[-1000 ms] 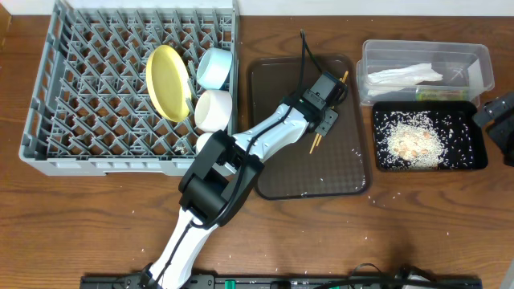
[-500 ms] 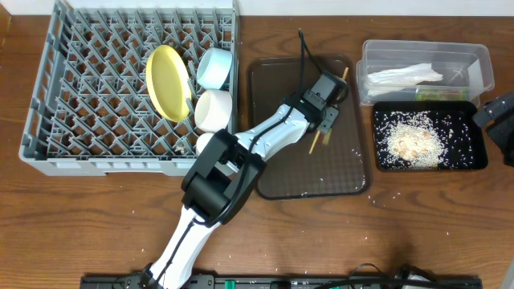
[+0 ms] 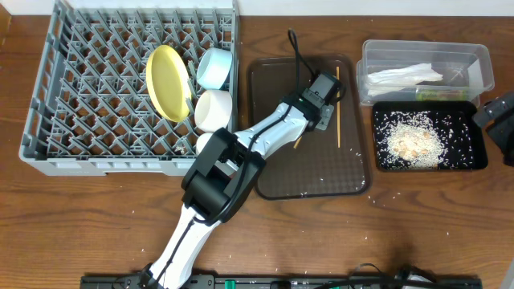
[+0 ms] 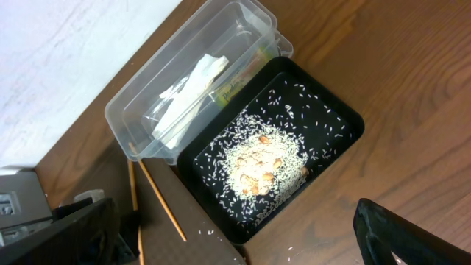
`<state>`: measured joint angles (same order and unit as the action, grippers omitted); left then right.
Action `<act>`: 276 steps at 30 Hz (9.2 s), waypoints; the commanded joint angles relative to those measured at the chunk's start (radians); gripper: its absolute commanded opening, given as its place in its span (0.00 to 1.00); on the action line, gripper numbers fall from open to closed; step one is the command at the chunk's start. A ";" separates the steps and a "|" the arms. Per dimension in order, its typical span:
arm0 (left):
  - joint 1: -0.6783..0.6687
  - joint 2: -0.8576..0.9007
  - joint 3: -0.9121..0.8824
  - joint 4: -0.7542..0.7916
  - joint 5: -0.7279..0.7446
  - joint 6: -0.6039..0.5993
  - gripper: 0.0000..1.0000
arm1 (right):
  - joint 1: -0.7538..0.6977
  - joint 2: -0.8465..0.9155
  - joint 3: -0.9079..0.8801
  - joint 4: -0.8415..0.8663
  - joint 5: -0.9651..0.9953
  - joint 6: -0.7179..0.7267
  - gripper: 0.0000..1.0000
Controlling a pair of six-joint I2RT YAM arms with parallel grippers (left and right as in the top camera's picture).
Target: Sort waste into correct bins and load items into the dishwasher
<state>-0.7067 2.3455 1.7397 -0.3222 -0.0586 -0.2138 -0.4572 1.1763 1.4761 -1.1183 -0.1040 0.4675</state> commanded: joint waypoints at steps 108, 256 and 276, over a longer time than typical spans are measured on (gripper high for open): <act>-0.055 -0.105 -0.042 0.017 -0.084 0.036 0.64 | -0.010 0.000 0.003 -0.001 -0.002 0.011 0.99; 0.732 -1.949 -0.968 -0.472 -0.061 -0.024 0.91 | -0.010 0.000 0.003 -0.001 -0.001 0.011 0.99; 0.837 -2.287 -1.570 0.183 -0.037 0.038 0.92 | -0.010 0.000 0.003 -0.001 -0.002 0.011 0.99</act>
<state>0.1246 0.0956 0.2085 -0.1619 -0.1085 -0.1905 -0.4572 1.1770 1.4761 -1.1183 -0.1040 0.4675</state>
